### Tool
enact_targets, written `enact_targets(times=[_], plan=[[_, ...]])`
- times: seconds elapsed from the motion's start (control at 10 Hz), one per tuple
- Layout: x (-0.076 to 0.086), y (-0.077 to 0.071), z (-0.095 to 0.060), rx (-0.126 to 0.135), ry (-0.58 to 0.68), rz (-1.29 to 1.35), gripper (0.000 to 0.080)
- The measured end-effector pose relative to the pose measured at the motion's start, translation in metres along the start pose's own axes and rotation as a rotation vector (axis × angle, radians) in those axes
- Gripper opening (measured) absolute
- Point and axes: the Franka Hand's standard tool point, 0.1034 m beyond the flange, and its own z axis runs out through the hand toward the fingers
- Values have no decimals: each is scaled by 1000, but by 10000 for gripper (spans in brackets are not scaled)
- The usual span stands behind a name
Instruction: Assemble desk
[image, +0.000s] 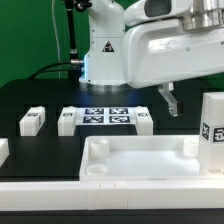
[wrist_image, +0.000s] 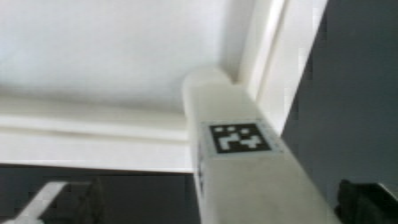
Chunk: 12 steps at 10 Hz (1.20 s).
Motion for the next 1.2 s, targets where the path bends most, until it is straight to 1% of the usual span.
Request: enact_targets(times=[0.3,0.4,0.5,0.7,0.8,0.9,1.0,1.1,1.2], plan=[[-1,0,1,-1,-4,1,649],[1,-1,2,-6,-47,9,649],[18,0,0,-6,-52,25,649],[18,-1,1,-5,-48,62,649],[18,-1,1,-5,-48,75,553],[18,-1,1,-5,-48,75,398],[18,-2,1,-5,-48,110,398],[19,-2,1,-6,-46,163,290],[19,-1,1,-8,-45,231,290]])
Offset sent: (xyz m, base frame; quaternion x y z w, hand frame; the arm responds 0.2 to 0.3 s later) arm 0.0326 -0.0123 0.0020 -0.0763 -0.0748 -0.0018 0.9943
